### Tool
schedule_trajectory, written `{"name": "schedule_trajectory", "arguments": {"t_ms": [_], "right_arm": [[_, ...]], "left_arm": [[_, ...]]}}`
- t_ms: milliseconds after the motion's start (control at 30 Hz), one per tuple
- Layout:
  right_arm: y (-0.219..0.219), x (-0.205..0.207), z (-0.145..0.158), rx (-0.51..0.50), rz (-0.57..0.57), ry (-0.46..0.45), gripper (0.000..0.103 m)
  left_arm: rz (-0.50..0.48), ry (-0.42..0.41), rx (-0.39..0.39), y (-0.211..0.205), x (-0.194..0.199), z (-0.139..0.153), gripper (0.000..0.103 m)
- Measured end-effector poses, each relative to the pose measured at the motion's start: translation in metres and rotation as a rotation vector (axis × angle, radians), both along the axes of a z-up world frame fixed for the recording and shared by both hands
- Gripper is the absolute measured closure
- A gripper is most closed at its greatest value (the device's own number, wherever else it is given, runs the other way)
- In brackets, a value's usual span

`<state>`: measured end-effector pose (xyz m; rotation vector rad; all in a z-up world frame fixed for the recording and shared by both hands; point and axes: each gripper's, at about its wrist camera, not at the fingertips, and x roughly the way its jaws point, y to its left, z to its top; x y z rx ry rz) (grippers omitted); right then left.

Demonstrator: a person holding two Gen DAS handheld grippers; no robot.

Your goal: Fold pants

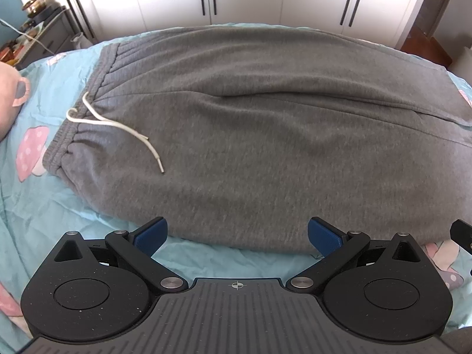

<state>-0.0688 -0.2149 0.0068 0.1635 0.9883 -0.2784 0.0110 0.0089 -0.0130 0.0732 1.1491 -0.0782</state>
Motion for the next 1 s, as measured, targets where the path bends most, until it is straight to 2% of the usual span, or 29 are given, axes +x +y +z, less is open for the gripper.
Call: {"name": "schedule_trajectory", "arguments": {"t_ms": [667, 800, 900, 1000], "right_arm": [[-0.006, 0.011, -0.014, 0.021, 0.006, 0.026, 0.005], [-0.012, 0.016, -0.018, 0.055, 0.003, 0.019, 0.005], [-0.019, 0.024, -0.024, 0.071, 0.003, 0.026, 0.005], [-0.029, 0.037, -0.029, 0.071, 0.007, 0.038, 0.005]], "left_arm": [[0.014, 0.018, -0.005, 0.001, 0.014, -0.01, 0.0], [0.034, 0.031, -0.063, 0.008, 0.024, -0.013, 0.0], [0.078, 0.098, -0.126, 0.019, 0.041, -0.02, 0.0], [0.129, 0.113, -0.165, 0.033, 0.06, -0.024, 0.0]]}}
